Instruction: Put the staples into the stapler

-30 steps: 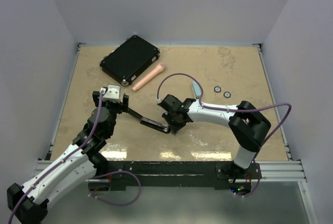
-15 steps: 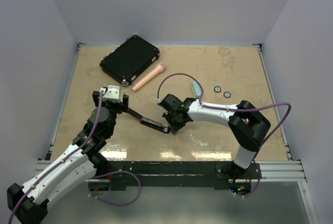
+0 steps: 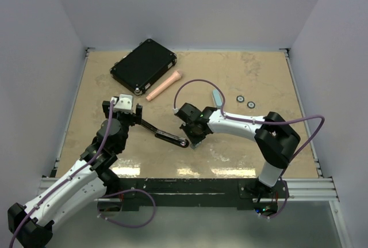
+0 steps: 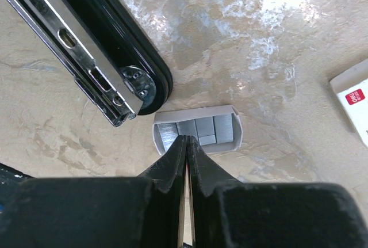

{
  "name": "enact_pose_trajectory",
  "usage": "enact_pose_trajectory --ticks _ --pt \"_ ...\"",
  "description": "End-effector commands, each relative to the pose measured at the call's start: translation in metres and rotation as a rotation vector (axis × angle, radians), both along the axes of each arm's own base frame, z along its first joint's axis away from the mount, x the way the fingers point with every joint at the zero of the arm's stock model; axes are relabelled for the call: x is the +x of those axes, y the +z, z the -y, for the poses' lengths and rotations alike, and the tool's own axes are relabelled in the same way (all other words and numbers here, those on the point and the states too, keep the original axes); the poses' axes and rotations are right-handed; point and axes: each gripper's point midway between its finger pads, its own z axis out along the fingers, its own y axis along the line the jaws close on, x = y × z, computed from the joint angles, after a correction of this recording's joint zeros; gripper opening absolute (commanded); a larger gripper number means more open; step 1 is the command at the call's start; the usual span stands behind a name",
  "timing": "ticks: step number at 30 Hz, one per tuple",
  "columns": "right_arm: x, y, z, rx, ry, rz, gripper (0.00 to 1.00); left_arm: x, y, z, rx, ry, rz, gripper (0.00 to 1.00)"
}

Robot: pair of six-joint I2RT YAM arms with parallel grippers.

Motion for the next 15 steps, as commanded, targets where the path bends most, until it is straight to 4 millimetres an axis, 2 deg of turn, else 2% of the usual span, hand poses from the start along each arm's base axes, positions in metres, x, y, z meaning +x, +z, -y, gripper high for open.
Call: enact_pose_trajectory --ticks 1,4,6,9,15 --pt "0.011 0.017 0.0 0.002 -0.022 0.06 0.08 0.001 0.022 0.0 -0.038 -0.001 0.055 0.84" --pt "0.008 0.019 -0.009 0.059 -0.007 0.044 0.15 0.001 0.022 0.0 -0.037 -0.001 0.055 0.84" --pt "0.007 0.021 -0.013 0.078 0.004 0.039 0.24 0.001 0.022 0.001 -0.038 -0.003 0.055 0.84" --pt "0.007 0.018 -0.011 0.072 0.008 0.029 0.31 0.001 0.022 0.001 -0.037 -0.007 0.055 0.84" --pt "0.009 0.006 -0.004 0.056 0.0 0.014 0.33 0.001 0.022 0.001 -0.039 -0.009 0.056 0.84"
